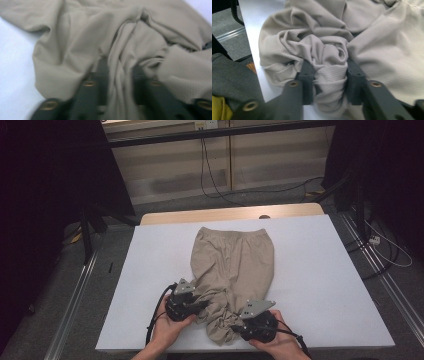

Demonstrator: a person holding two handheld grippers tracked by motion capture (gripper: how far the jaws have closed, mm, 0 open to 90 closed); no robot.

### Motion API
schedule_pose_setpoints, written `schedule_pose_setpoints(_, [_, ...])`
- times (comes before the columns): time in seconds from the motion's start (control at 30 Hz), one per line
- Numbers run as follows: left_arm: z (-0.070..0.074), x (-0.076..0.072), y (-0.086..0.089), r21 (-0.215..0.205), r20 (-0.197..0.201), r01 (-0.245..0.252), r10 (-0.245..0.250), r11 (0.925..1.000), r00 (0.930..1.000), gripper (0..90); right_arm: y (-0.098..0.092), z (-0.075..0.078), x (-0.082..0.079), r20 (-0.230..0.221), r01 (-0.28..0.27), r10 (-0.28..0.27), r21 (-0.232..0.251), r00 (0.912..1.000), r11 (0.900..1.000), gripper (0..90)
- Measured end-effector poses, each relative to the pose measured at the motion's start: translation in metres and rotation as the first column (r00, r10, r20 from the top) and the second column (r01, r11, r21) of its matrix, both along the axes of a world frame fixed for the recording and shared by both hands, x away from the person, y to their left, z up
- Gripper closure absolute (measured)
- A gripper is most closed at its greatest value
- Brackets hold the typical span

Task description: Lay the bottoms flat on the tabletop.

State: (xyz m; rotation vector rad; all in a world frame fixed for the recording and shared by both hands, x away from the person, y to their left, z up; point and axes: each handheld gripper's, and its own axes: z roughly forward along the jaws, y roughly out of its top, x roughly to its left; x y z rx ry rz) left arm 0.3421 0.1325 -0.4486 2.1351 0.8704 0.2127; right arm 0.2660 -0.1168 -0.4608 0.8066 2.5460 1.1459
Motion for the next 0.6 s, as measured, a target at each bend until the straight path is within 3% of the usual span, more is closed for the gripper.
schedule_pose_setpoints(0.17, [0.009,0.007,0.005,-0.062,0.004,-0.034,0.035,0.9975,0.9994,80.1,-0.016,0.006,0.001,0.003,0.011,-0.011,-0.024,0.9999,1.000,67.5])
schedule_pose_setpoints(0.3, [0.015,0.015,0.008,-0.101,0.008,-0.059,0.060,0.9932,0.9982,80.5,-0.047,0.017,0.004,0.041,0.108,-0.108,-0.004,0.9933,0.994,67.5])
schedule_pose_setpoints(0.43, [0.018,0.022,0.004,-0.114,0.012,-0.064,0.066,0.9914,0.9978,80.4,-0.078,0.028,0.018,0.080,0.205,-0.207,0.035,0.9750,0.978,67.7])
schedule_pose_setpoints(0.6, [0.025,0.034,-0.015,-0.112,0.030,-0.056,0.060,0.9921,0.9977,80.1,-0.097,0.035,0.041,0.150,0.289,-0.290,0.029,0.9452,0.957,67.7])
